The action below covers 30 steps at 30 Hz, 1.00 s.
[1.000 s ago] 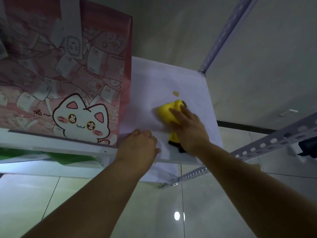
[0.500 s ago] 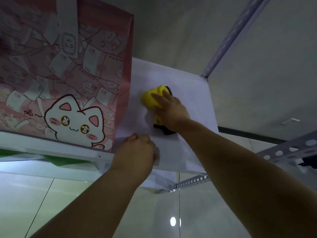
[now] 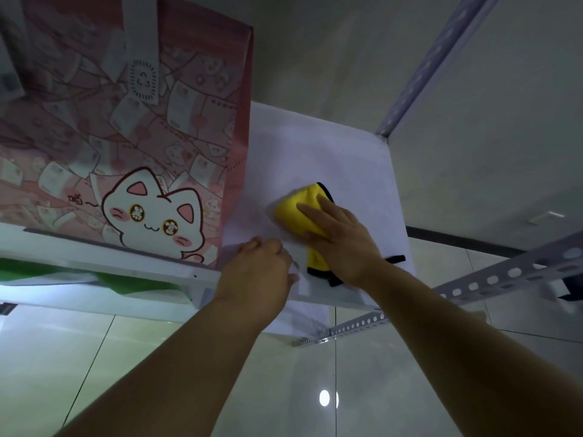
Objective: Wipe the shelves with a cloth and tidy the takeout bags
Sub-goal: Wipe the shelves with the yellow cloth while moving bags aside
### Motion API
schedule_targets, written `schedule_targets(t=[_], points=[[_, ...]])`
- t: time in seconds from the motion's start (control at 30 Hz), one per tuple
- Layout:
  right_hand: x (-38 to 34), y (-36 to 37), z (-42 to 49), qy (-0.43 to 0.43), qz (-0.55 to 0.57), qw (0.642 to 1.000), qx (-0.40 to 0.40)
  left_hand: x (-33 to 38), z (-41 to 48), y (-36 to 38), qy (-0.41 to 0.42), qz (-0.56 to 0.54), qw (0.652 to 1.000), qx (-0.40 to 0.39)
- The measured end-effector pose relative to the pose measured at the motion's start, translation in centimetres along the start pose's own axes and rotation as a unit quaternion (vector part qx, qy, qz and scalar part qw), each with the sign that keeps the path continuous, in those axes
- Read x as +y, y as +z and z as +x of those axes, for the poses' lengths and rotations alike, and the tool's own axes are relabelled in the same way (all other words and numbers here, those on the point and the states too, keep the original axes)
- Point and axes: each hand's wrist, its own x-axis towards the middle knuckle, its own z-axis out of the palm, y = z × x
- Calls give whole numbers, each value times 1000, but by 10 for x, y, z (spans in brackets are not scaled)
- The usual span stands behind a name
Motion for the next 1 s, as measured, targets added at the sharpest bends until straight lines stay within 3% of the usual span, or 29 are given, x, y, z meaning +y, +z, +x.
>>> schedule_targets(t=[0.23,0.37,0.5,0.63,0.73,0.87,1.0], points=[[6,-5,-31,191,-40,980,47,1,0,2,7,17,1000,-5],[-7,-3,-42,172,-26,985,24,2,-1,0,6,29,999,-17],[-12,-24,-47,159,-15,986,-50,5,-7,-9,12,56,996,-62],[-36,-50,-50,151,34,988,24,14,-21,-31,2,1,996,-84],[-63,-63,-57,89,121,985,88,18,-40,-51,-7,-51,998,-38],[-94,-71,-67,58,203,974,85,10,-69,-76,-55,-131,987,72],[-123,-62,-68,43,246,966,73,-17,-100,-94,-112,-165,971,135]])
